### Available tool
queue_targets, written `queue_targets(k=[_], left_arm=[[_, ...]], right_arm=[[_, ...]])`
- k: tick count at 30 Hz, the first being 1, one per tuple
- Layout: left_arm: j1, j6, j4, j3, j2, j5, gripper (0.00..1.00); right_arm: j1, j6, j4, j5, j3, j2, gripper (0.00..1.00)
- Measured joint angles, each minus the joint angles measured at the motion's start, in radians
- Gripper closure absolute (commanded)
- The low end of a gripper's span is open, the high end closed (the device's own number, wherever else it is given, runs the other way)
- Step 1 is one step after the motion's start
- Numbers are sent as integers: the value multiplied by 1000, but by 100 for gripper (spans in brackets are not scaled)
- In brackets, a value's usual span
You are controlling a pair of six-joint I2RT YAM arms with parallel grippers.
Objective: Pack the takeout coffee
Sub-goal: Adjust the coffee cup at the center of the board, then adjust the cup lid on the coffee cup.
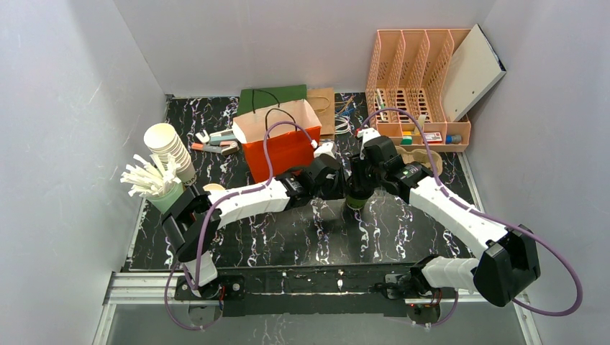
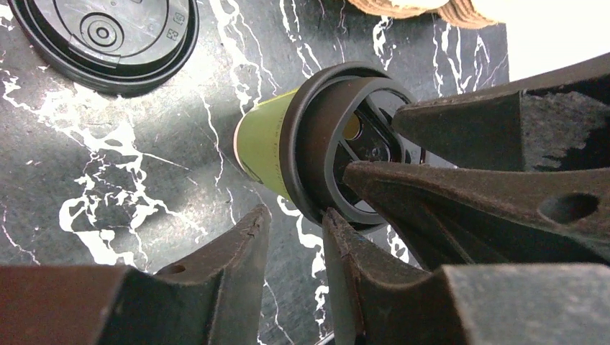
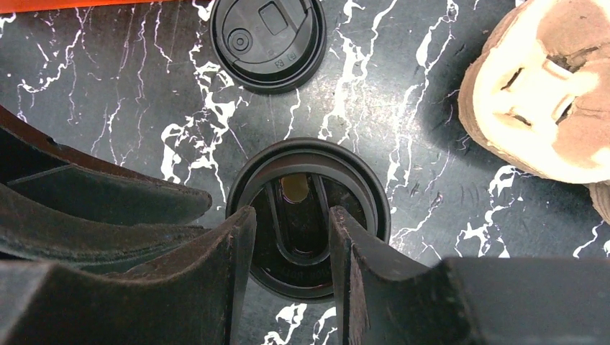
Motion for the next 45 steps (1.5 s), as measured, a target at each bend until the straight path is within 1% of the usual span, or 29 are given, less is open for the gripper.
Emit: queue_targets(k=[7,12,17,21,25,29,34,39,42,45], left_arm=[[0,72,-55,20,-10,32,67],[0,123,-89,40,-29,36,64],[1,185,-126,107,-55,30,62],[1,222,-157,153,-80,16,63],[2,242,-162,165,-103,11,68],[2,267,-164,165,-107,6,69],[5,310,-169,165,-105,5,69],[12,368,-163,178,-74,30,65],[15,408,-154,189,-36,61,61],[15,444,-149,201,8,91,59]], right_arm=[[0,6,-26,-31,21,8,51],[0,14,-54,-51,34,13,51],[0,18,-61,-59,38,13,51],[0,20,-82,-60,47,13,50],[2,24,-117,-63,60,13,54],[2,49,-142,-26,67,-11,61],[0,107,-174,53,66,-90,61],[-10,204,-197,100,62,-198,61],[-14,298,-205,108,34,-254,65],[-14,411,-222,109,-32,-318,70]])
